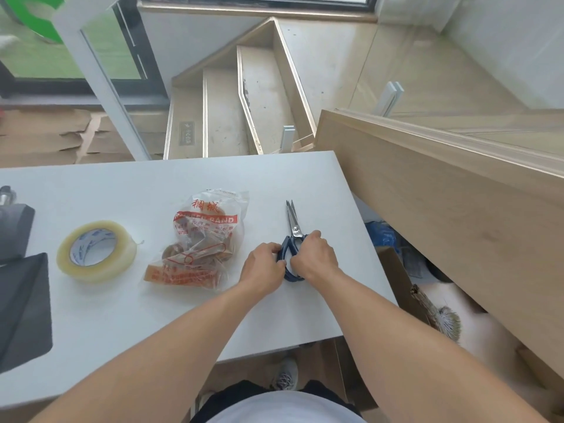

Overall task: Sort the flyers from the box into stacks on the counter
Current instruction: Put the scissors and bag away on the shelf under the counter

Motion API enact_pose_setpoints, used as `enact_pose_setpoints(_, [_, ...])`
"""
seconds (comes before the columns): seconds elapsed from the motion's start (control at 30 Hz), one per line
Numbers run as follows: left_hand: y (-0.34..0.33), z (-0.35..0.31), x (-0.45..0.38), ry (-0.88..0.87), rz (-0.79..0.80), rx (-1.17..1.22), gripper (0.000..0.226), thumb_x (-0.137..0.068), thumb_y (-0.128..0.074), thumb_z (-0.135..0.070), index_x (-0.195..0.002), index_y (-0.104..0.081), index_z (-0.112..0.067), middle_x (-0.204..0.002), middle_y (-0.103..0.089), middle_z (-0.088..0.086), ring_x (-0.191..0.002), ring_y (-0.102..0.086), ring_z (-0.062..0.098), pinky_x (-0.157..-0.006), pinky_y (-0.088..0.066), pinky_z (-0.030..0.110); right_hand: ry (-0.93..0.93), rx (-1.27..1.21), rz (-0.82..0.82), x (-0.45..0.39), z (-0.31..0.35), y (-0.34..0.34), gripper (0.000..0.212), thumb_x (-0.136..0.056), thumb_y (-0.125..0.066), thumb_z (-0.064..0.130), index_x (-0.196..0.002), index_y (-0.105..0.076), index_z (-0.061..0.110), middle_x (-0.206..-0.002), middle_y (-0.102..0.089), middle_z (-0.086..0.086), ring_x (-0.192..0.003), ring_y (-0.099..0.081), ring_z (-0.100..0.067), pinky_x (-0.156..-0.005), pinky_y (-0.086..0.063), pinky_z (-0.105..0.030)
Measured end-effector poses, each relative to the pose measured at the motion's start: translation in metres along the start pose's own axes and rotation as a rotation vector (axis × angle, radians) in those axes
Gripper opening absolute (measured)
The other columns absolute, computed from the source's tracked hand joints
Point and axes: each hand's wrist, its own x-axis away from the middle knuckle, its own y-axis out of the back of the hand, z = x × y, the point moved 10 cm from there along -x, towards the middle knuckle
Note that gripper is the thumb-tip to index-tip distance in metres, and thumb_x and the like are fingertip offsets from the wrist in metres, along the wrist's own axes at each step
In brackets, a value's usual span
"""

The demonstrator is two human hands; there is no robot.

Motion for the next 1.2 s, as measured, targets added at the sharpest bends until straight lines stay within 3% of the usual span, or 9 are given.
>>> enact_pose_setpoints(0.17, [-0.002,0.007,0.008,0.053,-0.024,0.095,0.049,-0.087,-0.068,-0.016,-0.134,-0.057,-0.024,-0.126,-0.067,-0.010,-0.103,-0.066,0.015,-0.081,-0.046,0.024,0.018,0.032,0.005,-0.004,-0.004,-0.002,0.041,-0.087,-0.063,0.009,-0.124,-0.046,0.002,-0.126,-0.060,-0.014,-0.115,-0.062,-0.035,-0.082,-0.050,-0.036])
enact_pose_setpoints(0.23, [-0.004,0.011,0.012,0.079,-0.043,0.152,0.047,-0.088,-0.071,-0.018,-0.133,-0.060,-0.024,-0.125,-0.068,-0.009,-0.105,-0.065,0.015,-0.084,-0.045,0.024,0.025,0.030,0.003,-0.007,-0.007,-0.002,0.041,-0.083,-0.067,0.010,-0.120,-0.051,0.003,-0.119,-0.064,-0.012,-0.109,-0.065,-0.033,-0.076,-0.051,-0.034])
enact_pose_setpoints(0.4, [-0.012,0.017,0.030,0.102,-0.088,0.237,0.039,-0.089,-0.071,-0.022,-0.127,-0.064,-0.025,-0.126,-0.068,-0.010,-0.110,-0.066,0.015,-0.094,-0.050,0.030,0.076,0.032,0.012,-0.005,-0.011,-0.004,0.021,-0.076,-0.071,0.014,-0.092,-0.058,0.012,-0.090,-0.063,-0.004,-0.083,-0.060,-0.029,-0.066,-0.045,-0.029])
enact_pose_setpoints(0.5, [-0.018,0.019,0.042,0.089,-0.086,0.279,0.043,-0.090,-0.070,-0.024,-0.132,-0.062,-0.024,-0.131,-0.065,-0.008,-0.114,-0.064,0.016,-0.100,-0.050,0.035,0.090,0.026,0.009,0.000,-0.014,-0.002,0.018,-0.073,-0.071,0.014,-0.080,-0.055,0.014,-0.079,-0.061,-0.001,-0.080,-0.064,-0.028,-0.061,-0.045,-0.028])
enact_pose_setpoints(0.77, [-0.023,0.049,0.113,0.031,-0.115,0.303,0.042,-0.094,-0.064,-0.020,-0.135,-0.057,-0.026,-0.135,-0.062,-0.012,-0.100,-0.067,0.007,-0.090,-0.047,0.026,0.241,0.068,-0.053,0.076,-0.023,-0.031,0.010,-0.079,-0.069,0.017,-0.089,-0.068,0.017,-0.082,-0.070,-0.001,-0.074,-0.066,-0.024,-0.059,-0.046,-0.027])
enact_pose_setpoints(0.9, [-0.019,0.089,0.174,0.031,-0.225,0.326,0.035,-0.095,-0.063,-0.022,-0.129,-0.060,-0.030,-0.123,-0.064,-0.011,-0.098,-0.063,0.006,-0.082,-0.046,0.025,0.337,0.065,-0.084,0.145,-0.025,-0.055,0.012,-0.080,-0.072,0.026,-0.091,-0.070,0.021,-0.082,-0.069,0.002,-0.075,-0.065,-0.021,-0.066,-0.049,-0.029])
enact_pose_setpoints(1.03, [-0.014,0.127,0.246,-0.013,-0.349,0.370,0.037,-0.095,-0.063,-0.016,-0.129,-0.059,-0.029,-0.124,-0.060,-0.013,-0.103,-0.058,0.001,-0.087,-0.043,0.017,0.432,0.045,-0.098,0.224,-0.026,-0.083,0.012,-0.080,-0.073,0.031,-0.090,-0.070,0.026,-0.081,-0.069,0.005,-0.076,-0.065,-0.019,-0.070,-0.051,-0.030])
enact_pose_setpoints(1.13, [-0.016,0.157,0.298,0.017,-0.413,0.466,0.034,-0.095,-0.064,-0.010,-0.123,-0.061,-0.031,-0.113,-0.066,-0.017,-0.085,-0.064,-0.008,-0.064,-0.043,0.000,0.476,0.008,-0.098,0.274,-0.036,-0.109,0.019,-0.081,-0.074,0.029,-0.100,-0.070,0.030,-0.087,-0.071,0.007,-0.078,-0.065,-0.017,-0.071,-0.052,-0.029])
enact_pose_setpoints(1.2, [-0.022,0.176,0.324,0.053,-0.435,0.511,0.033,-0.095,-0.065,-0.010,-0.120,-0.062,-0.031,-0.109,-0.066,-0.019,-0.085,-0.065,-0.008,-0.061,-0.042,-0.002,0.490,-0.035,-0.079,0.300,-0.047,-0.126,0.029,-0.082,-0.075,0.028,-0.111,-0.069,0.030,-0.092,-0.072,0.008,-0.083,-0.068,-0.018,-0.077,-0.059,-0.035])
